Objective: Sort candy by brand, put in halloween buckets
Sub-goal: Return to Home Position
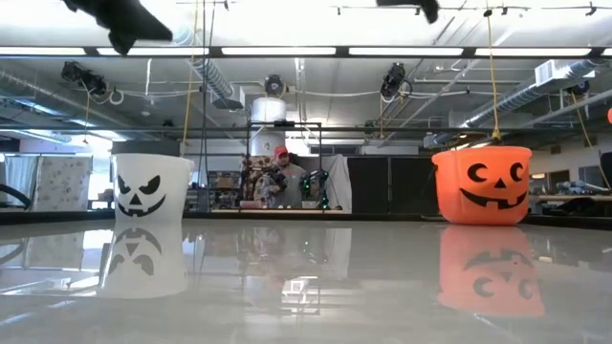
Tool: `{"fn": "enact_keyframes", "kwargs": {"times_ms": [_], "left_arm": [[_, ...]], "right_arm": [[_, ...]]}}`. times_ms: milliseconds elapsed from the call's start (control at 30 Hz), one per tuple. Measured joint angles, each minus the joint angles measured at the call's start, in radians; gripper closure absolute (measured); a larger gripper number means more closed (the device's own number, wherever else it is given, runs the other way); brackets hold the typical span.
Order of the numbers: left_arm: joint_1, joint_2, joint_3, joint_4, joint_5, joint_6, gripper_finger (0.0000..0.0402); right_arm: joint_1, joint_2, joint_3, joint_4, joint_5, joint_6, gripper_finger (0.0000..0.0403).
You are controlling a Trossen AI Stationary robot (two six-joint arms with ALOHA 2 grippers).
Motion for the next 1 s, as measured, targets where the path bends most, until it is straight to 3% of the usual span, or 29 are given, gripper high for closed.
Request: {"fn": "enact_keyframes", "kwargs": {"times_ms": [167, 333, 500, 600, 767, 1000], "left_arm": [[-0.095, -0.056, -0.072, 0.131, 0.087, -0.019, 0.0378], [-0.201, -0.051, -0.21, 0.373, 0.172, -0.117, 0.0395], [-0.287, -0.045, -0.348, 0.6, 0.099, -0.148, 0.0398], [-0.306, -0.046, -0.407, 0.626, 0.034, -0.149, 0.0398], [-0.31, -0.073, -0.483, 0.647, 0.029, -0.148, 0.0399], [-0.309, -0.165, -0.573, 0.739, 0.015, -0.099, 0.0398]], "right_arm": [[0.006, -0.202, -0.152, 0.019, -0.026, 0.018, 0.0396], [0.051, -0.372, -0.36, 0.153, -0.185, -0.03, 0.0398], [0.107, -0.473, -0.531, 0.178, -0.074, 0.024, 0.04], [0.149, -0.538, -0.638, 0.29, -0.011, 0.031, 0.04], [0.187, -0.658, -0.813, 0.511, 0.007, 0.02, 0.0401], [0.186, -0.797, -0.951, 0.566, 0.05, 0.016, 0.0401]]}}
